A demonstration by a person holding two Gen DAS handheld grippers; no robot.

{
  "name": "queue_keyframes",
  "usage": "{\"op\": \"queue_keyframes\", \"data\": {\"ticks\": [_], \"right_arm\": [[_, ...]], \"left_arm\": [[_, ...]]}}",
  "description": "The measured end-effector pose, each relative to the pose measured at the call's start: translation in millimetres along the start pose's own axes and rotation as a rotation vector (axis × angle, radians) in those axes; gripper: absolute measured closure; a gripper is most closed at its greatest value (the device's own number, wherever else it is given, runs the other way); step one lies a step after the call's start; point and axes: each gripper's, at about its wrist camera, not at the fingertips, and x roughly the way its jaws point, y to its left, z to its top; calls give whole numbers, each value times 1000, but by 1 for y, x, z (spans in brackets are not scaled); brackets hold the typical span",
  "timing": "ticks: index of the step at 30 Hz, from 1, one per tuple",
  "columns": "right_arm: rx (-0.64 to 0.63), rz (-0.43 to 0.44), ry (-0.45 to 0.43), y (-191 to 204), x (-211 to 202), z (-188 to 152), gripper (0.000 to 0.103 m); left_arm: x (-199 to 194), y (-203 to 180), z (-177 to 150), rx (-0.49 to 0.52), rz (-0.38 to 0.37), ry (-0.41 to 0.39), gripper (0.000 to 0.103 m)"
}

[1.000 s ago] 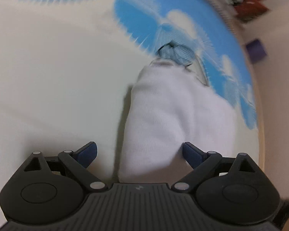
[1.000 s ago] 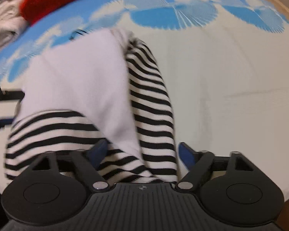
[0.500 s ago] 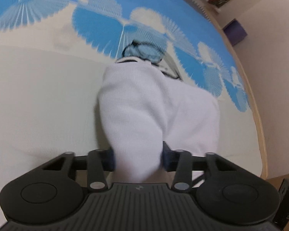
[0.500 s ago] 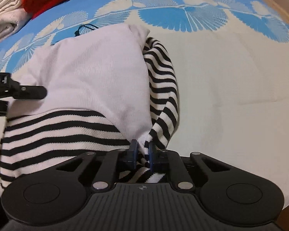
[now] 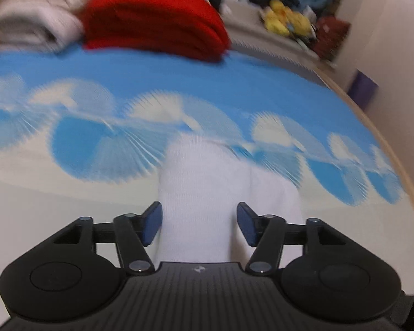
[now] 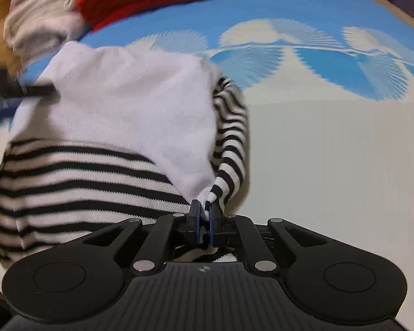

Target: Fold small clothes

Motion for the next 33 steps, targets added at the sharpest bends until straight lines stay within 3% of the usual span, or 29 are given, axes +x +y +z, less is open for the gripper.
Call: {"op": "queue_keyframes", "data": {"ticks": [3,6,8,9,17,19,21,24,28,31,33], "right_arm": [[-18,-20,23,10,16,3,98],[6,-63,34,8,22,4,98],[11,-70,31,7,23,5,98],[7,-82,31,7,23,6,98],[18,-129,-29,7,-12,7,99],[20,-133,-37,4,-17,6,99],[14,-137,-18,4,-14,2,98],[-28,-115,55,14,-2,-4,97],[-18,-99,-4,20,-15,-3,94],[11,-89,-19,11,-19,-9,93],[2,-152,69,8,-6,-21,103]], "left_arm": [[-8,10,2,4,-42,31,40],[12,19,-11,1,-117,209,49],[37,21,-27,34,-57,340,51],[45,19,-34,67,-23,357,50],[6,11,-27,112,-38,281,49],[11,11,-36,129,-46,331,49],[28,7,-48,169,-1,398,40],[29,5,-48,165,36,395,38],[-2,-3,-44,231,18,312,39],[16,-2,-61,242,17,414,38],[25,-7,-67,275,60,421,30]]}}
